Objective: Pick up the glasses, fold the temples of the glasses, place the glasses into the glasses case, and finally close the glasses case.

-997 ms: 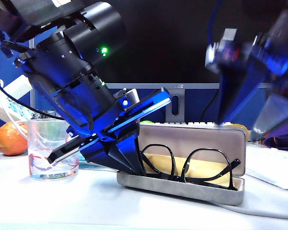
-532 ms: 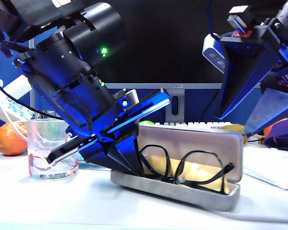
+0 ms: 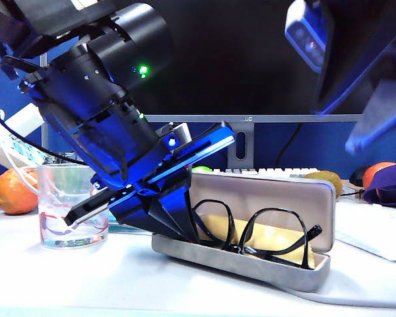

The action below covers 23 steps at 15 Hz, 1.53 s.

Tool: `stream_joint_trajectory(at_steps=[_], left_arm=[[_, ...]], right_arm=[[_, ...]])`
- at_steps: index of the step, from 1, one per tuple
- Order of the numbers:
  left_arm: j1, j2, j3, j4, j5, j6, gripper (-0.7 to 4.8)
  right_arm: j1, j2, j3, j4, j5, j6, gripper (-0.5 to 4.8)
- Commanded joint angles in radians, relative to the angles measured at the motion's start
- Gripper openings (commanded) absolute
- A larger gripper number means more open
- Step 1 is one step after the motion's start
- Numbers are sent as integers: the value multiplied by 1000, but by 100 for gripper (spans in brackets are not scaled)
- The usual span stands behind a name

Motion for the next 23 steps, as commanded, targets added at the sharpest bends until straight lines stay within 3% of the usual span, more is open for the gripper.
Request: stream_joint_trajectory(at_steps=[1, 10, 12, 19, 21, 23], left_arm=[[-2, -1, 0, 2, 0, -3, -3], [-2, -1, 0, 2, -1, -2, -4], [-2, -1, 0, 2, 0, -2, -3], [-2, -1, 0, 1, -2, -2, -4], [-2, -1, 0, -2, -2, -2, -3], [-2, -1, 0, -7, -5, 0, -3]], right_arm=[[0, 14, -60, 101, -5, -4, 305], [1, 196, -104, 349, 8, -1, 303], [1, 201, -104, 407, 10, 0, 249], [1, 274, -103, 504, 10, 3, 204], [1, 282, -103, 509, 2, 3, 133], [1, 281, -101, 491, -47, 3, 102]])
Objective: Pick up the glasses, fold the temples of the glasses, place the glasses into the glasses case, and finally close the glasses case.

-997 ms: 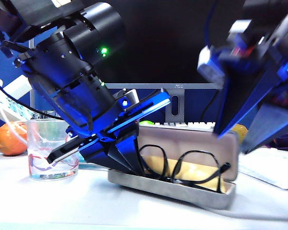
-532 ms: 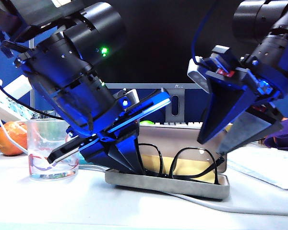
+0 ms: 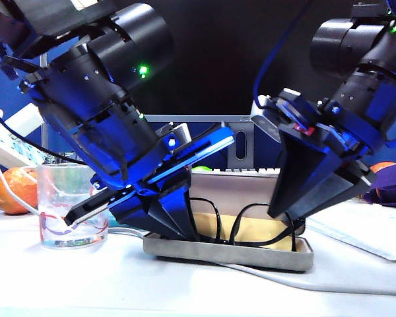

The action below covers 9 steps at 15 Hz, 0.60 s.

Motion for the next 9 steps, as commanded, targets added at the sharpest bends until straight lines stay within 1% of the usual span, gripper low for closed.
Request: stream_joint_trajectory(at_steps=[1, 2, 5, 6, 7, 9], left_arm=[[-2, -1, 0, -17, -8, 2, -3], [-2, -1, 0, -28, -19, 5, -3], [-2, -1, 0, -43, -22, 7, -3], [-2, -1, 0, -43, -22, 8, -4], [-2, -1, 0, -42, -18, 9, -4], [-2, -1, 0, -42, -14, 9, -4]], right_arm=[[1, -5, 5, -16, -73, -3, 101], [1, -6, 5, -29, -88, -12, 89], [1, -12, 5, -40, -95, -34, 84], [1, -12, 5, -39, -84, -36, 84], [0, -11, 5, -16, -49, -40, 84], [0, -10, 5, 20, -36, -39, 86]])
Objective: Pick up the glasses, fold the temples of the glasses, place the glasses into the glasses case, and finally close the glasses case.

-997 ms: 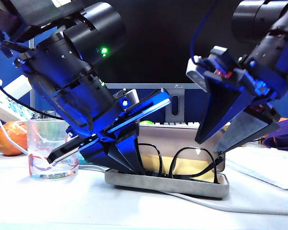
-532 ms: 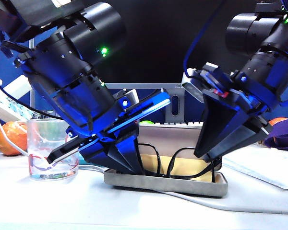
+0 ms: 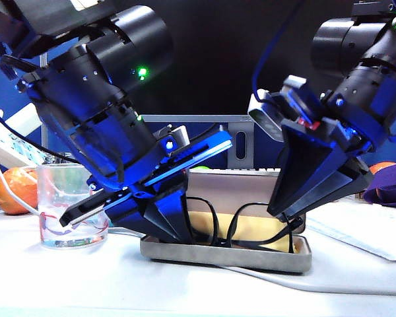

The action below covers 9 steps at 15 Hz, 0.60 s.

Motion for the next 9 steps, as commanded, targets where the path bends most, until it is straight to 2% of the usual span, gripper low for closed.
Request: stream_joint_trajectory(at_steps=[1, 6, 7, 8, 9], left_arm=[[-2, -1, 0, -18, -3, 5, -3], [-1, -1, 0, -17, -3, 5, -3], [-1, -1, 0, -17, -3, 5, -3], [-1, -1, 0, -18, -3, 5, -3], [-1, -1, 0, -18, -3, 5, -4]], right_arm=[[0, -3, 3, 59, 13, -3, 128], [0, -2, 2, 62, 13, 0, 138], [0, -3, 2, 62, 14, 0, 111], [0, -2, 2, 62, 12, 0, -5], [0, -2, 2, 66, 10, -1, -1]])
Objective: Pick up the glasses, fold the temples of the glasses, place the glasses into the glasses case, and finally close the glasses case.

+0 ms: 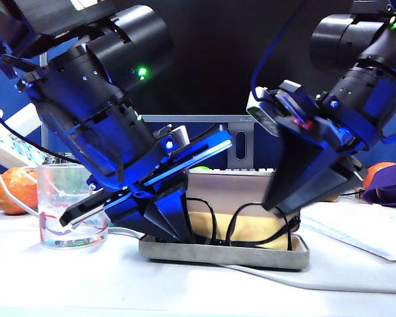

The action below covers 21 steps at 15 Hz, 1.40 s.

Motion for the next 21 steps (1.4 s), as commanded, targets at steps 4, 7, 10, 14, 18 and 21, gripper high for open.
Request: stream_joint_trajectory(at_steps=[4, 7, 10, 14, 18, 21], left_arm=[[-1, 0, 0, -32, -11, 40, -3], [-1, 0, 0, -52, -11, 75, -4], [-1, 0, 0, -45, -6, 123, -4], [-1, 0, 0, -24, 73, 159, -3], [-1, -4, 0, 26, 115, 190, -3], [-1, -35, 0, 52, 177, 201, -3]], right_arm=[[0, -10, 3, 14, -63, 5, -1], [0, -13, 5, 10, -147, 5, -1], [0, -20, 24, -24, -153, -24, -1], [0, -20, 28, -116, -11, -206, -1], [0, -20, 62, -119, -10, -258, -1], [0, -19, 63, -108, 1, -264, -1]])
